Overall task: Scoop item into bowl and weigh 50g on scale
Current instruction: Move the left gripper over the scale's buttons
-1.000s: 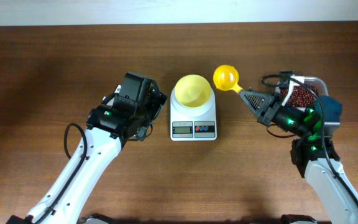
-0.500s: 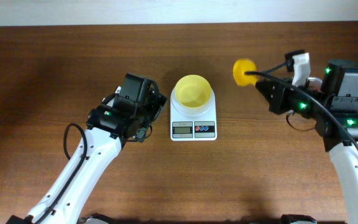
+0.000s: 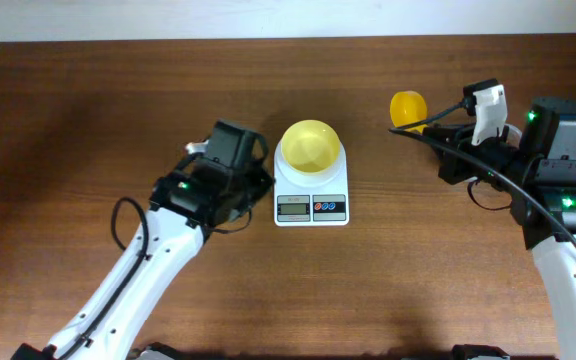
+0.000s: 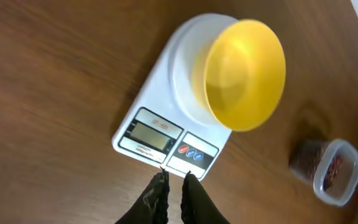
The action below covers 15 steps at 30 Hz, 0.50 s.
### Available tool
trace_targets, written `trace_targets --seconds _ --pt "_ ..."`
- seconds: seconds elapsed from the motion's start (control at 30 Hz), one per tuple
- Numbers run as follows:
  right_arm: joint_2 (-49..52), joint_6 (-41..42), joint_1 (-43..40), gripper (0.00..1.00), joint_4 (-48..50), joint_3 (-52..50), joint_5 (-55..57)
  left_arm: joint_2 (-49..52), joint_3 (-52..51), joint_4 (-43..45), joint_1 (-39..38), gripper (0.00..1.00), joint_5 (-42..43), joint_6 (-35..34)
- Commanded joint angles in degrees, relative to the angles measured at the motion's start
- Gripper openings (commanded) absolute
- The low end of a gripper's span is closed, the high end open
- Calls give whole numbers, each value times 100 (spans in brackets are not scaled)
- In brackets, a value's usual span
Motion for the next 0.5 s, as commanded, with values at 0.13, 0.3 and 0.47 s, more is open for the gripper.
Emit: trace_targets --seconds 0.13,0.3,0.47 --pt "-107 -57 -22 4 52 90 50 -42 68 837 -837 17 -367 1996" --pt "-107 -59 -22 4 46 90 50 184 68 866 -977 0 -367 2645" --pt "-107 -59 -22 4 87 90 52 205 68 802 -979 0 -286 2730"
